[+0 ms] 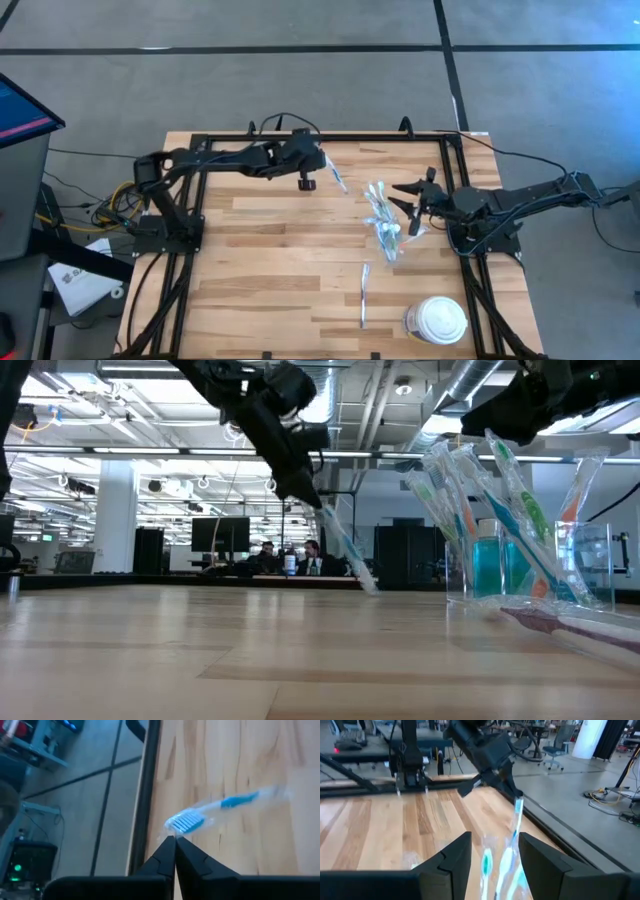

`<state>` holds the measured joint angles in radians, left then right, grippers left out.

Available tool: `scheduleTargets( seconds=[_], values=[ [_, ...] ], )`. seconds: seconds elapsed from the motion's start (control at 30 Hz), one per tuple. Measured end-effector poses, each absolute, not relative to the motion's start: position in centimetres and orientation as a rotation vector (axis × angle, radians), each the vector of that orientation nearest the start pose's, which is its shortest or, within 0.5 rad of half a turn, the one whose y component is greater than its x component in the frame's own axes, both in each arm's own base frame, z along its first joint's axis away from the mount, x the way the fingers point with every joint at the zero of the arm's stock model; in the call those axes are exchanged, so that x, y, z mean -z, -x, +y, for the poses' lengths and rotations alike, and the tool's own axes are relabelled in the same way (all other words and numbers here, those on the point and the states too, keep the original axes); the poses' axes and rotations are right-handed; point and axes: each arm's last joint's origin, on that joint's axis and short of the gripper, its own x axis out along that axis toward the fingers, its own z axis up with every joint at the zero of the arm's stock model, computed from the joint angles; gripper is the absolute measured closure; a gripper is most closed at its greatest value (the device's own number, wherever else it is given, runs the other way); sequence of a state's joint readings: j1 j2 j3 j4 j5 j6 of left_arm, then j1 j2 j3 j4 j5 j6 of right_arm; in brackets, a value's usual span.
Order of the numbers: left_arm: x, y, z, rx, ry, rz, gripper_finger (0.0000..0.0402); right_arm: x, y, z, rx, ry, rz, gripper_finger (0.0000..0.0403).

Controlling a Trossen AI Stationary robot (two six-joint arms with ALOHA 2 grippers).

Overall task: Pick & Place toothbrushing station
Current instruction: Put the blue toothbrush into the transparent organizer

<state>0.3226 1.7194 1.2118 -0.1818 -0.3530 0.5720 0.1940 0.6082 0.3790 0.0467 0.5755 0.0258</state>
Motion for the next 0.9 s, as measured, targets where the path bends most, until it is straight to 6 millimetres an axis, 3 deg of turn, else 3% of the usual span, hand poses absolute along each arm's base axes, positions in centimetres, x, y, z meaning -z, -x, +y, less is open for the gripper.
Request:
scheduleTargets(
  seconds=[0.53, 0.9],
  values=[
    [-30.0, -35.0, 6.8, -0.394, -0.595, 0.566, 0.0401, -24.5, -15.0, 1.3, 0.382, 0.023, 0.112, 0.0254],
    [-30.6, -35.8, 2.9, -0.311, -0.616, 0.46, 0.0401, -24.4, -15.9, 1.5, 0.378, 0.014, 0.095, 0.0253]
  ],
)
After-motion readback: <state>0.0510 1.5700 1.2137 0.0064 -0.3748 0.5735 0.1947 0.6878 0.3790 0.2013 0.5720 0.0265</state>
